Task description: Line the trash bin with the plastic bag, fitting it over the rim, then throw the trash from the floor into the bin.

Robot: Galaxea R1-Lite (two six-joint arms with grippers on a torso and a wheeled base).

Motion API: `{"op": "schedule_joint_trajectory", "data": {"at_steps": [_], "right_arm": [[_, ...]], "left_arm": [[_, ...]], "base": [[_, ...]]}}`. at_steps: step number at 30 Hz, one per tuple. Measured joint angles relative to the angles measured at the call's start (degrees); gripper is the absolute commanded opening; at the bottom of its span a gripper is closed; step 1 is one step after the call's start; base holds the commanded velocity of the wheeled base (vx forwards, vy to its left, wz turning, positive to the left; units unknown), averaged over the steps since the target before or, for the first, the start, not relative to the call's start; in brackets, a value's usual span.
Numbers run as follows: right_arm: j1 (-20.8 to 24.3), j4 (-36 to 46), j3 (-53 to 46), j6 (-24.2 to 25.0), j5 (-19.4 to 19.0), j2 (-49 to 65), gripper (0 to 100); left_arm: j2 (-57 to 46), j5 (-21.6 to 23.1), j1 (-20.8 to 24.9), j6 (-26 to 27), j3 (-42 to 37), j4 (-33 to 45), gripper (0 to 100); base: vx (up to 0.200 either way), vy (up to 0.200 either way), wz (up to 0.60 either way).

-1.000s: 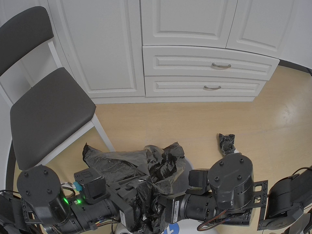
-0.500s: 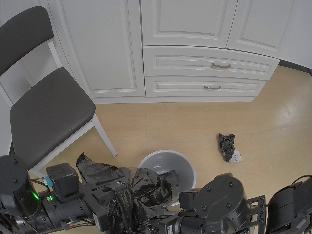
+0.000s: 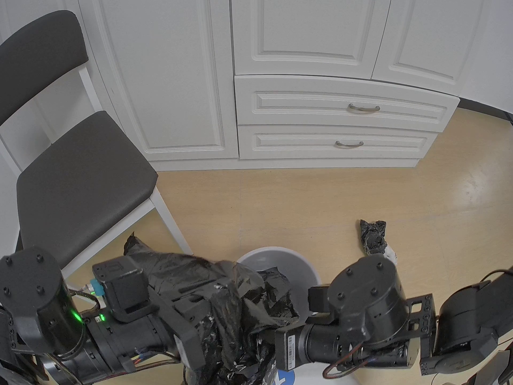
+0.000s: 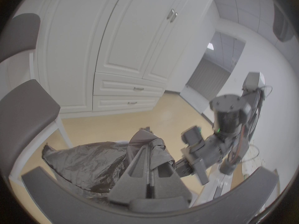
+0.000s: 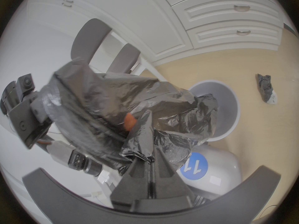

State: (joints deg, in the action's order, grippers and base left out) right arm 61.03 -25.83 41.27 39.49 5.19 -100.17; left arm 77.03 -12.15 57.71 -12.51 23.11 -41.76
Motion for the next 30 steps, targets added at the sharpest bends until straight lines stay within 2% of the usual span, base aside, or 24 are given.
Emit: {"op": "schedule_joint_trajectory", "data": {"at_steps": [4,9,15,23,30], "right_arm": [[-3.7,-0.5,-0.3,-1.5,0.0,0.3,0],[-6.8,-0.5,-0.9,-3.3,-0.1,0.1,0],[-12.5,0.0,-3.3,-11.4,-1.2,0.0,0],[-18.8,0.0,-4.7,-14.2,-3.2,-0.4,0],[-23.4,-0.3,-6.0,-17.3,-4.6,0.5,0]], "left_arm": [[2.7,-0.1,0.0,-1.2,-0.4,-6.9,0],[5.1,0.1,0.0,-2.3,-0.6,-8.0,0],[8.6,1.3,1.1,-8.2,1.2,-8.3,0],[19.8,4.0,1.5,-13.1,9.7,-9.7,0],[34.4,4.9,0.8,-14.6,18.5,-19.0,0]], "base": [[0.0,0.0,0.0],[0.0,0.0,0.0],[0.0,0.0,0.0],[0.0,0.0,0.0],[0.0,0.0,0.0]]}}
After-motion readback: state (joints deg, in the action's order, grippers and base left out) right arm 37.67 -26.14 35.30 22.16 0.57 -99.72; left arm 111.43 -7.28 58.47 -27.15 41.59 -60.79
